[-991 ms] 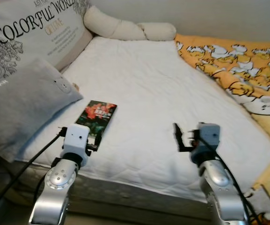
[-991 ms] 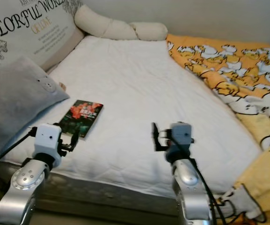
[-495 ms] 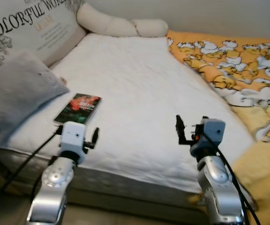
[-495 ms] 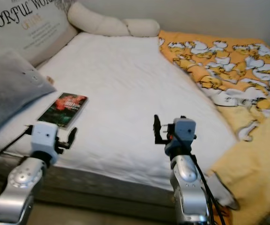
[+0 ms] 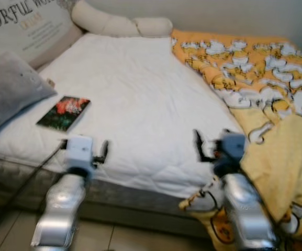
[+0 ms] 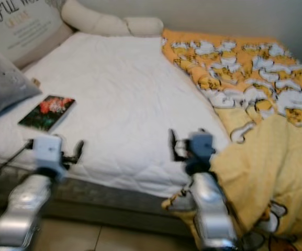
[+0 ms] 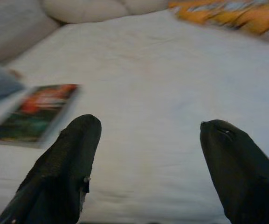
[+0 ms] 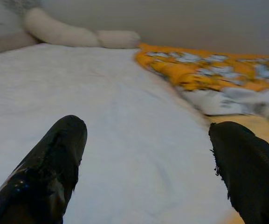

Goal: Clean up the room

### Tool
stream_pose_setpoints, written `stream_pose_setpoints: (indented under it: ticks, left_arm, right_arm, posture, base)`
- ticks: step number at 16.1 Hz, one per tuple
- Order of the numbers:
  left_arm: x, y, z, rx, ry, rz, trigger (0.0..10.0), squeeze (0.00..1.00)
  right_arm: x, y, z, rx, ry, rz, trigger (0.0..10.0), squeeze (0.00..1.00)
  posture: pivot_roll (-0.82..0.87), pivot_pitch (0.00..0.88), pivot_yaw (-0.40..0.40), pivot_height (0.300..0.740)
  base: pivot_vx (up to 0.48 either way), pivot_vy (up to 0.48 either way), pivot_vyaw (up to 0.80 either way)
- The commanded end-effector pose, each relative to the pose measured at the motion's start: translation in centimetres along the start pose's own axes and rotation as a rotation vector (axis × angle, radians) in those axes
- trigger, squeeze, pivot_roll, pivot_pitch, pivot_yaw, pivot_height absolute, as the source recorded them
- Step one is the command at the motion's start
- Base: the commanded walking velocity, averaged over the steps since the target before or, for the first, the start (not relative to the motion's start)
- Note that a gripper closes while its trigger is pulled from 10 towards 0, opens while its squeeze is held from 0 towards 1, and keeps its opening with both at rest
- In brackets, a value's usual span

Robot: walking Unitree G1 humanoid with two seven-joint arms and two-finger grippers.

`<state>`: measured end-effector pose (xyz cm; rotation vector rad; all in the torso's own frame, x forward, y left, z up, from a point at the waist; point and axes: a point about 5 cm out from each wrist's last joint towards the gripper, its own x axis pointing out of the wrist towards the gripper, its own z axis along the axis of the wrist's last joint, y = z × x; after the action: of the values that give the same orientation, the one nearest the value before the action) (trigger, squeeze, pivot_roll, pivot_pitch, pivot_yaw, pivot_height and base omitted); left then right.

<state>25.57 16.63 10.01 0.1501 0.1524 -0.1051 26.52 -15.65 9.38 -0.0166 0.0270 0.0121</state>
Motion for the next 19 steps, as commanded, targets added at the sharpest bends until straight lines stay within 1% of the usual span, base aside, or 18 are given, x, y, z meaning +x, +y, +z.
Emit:
stream_pose_setpoints:
  ticks: [1,3,5,7,11,15,16,18,19]
  left_arm:
    - [0.0,1.0,0.2,0.019,0.003,0.037,10.0,0.00]
    - [0.0,1.1,0.3,0.027,-0.005,0.036,10.0,0.00]
    - [0.1,1.1,0.6,0.025,-0.018,0.027,10.0,0.00]
    - [0.0,1.0,0.6,0.019,-0.017,0.014,10.0,0.00]
    - [0.1,1.0,0.6,0.013,-0.018,0.009,10.0,0.00]
    - [0.2,1.0,0.6,0.009,-0.020,0.003,10.0,0.00]
    - [0.2,1.0,0.6,0.007,-0.021,0.002,10.0,0.00]
    - [0.2,1.0,0.6,0.005,-0.020,0.001,10.0,0.00]
    - [0.2,1.1,0.6,0.005,-0.018,0.001,10.0,0.00]
  right_arm:
    - [0.3,0.6,0.4,0.034,-0.013,0.035,10.0,1.00]
    - [0.4,0.5,0.6,0.037,-0.012,0.025,10.0,1.00]
    - [0.3,1.1,0.5,0.089,0.014,0.069,10.0,1.00]
    - [0.2,1.3,0.4,0.090,0.024,0.090,10.0,1.00]
    - [0.1,1.5,0.4,0.129,0.031,0.104,10.0,1.00]
    - [0.1,1.9,0.4,0.100,0.038,0.139,10.0,1.00]
    - [0.1,2.0,0.0,0.109,0.072,0.134,10.0,1.00]
    - [0.1,1.9,0.0,0.107,0.076,0.138,10.0,1.00]
    - [0.1,1.9,0.0,0.104,0.076,0.138,10.0,1.00]
  posture:
    - [0.03,0.023,0.004,0.740]
    - [0.03,0.025,0.004,0.740]
    - [0.03,0.026,0.005,0.740]
    - [0.03,0.027,0.003,0.740]
    - [0.03,0.024,0.003,0.740]
    - [0.03,0.024,0.003,0.740]
    - [0.03,0.024,0.003,0.740]
    - [0.03,0.022,0.004,0.740]
    - [0.03,0.022,0.004,0.740]
  base:
    - [0.000,0.000,0.00]
    - [0.000,0.000,0.00]
    - [0.000,0.000,0.00]
    - [0.000,0.000,0.00]
    - [0.000,0.000,0.00]
    - [0.278,0.000,0.00]
    - [0.296,0.000,0.00]
    - [0.307,0.000,-0.80]
    - [0.330,0.000,0.00]
